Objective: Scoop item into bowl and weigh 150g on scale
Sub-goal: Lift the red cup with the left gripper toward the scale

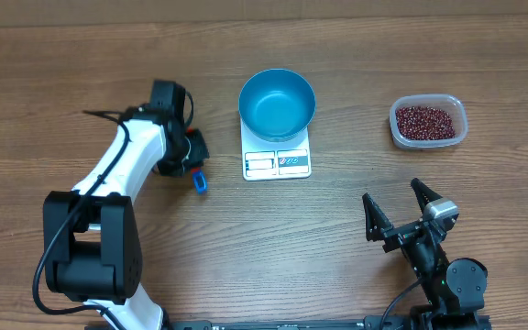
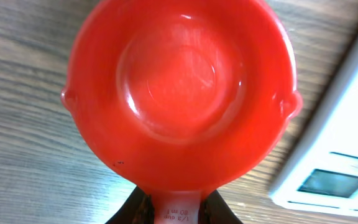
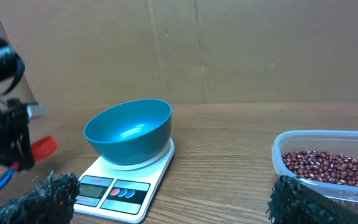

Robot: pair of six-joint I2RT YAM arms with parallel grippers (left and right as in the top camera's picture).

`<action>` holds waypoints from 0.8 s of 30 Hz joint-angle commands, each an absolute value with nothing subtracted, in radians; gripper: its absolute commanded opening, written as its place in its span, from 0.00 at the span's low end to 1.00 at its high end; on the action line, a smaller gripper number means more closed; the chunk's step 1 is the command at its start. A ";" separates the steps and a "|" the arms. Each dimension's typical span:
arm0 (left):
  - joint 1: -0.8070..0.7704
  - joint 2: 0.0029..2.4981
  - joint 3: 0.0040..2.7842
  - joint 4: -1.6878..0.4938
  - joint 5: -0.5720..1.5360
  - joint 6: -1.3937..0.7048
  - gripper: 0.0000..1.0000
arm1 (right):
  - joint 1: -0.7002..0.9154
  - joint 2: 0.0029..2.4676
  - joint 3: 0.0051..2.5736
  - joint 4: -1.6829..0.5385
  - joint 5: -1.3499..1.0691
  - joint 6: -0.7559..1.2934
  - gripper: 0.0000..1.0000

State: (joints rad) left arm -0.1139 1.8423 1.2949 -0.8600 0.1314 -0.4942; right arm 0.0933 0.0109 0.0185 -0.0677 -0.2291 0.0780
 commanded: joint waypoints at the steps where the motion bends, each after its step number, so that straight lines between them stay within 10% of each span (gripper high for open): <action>1: -0.143 1.847 1.394 -0.916 0.159 -0.532 0.04 | 0.098 0.004 0.008 -0.062 -0.229 0.077 1.00; 17: -0.179 1.705 1.460 -0.973 0.480 -0.614 0.04 | 0.098 0.004 0.008 -0.056 -0.239 0.091 1.00; 24: -0.181 1.666 1.460 -1.038 0.500 -0.716 0.04 | 0.098 0.004 0.008 -0.056 -0.272 0.415 1.00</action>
State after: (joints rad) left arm -0.1764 1.6993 1.4361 -1.0214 0.4568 -0.6441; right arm 0.0933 0.0109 0.0185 -0.0635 -0.2581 0.2226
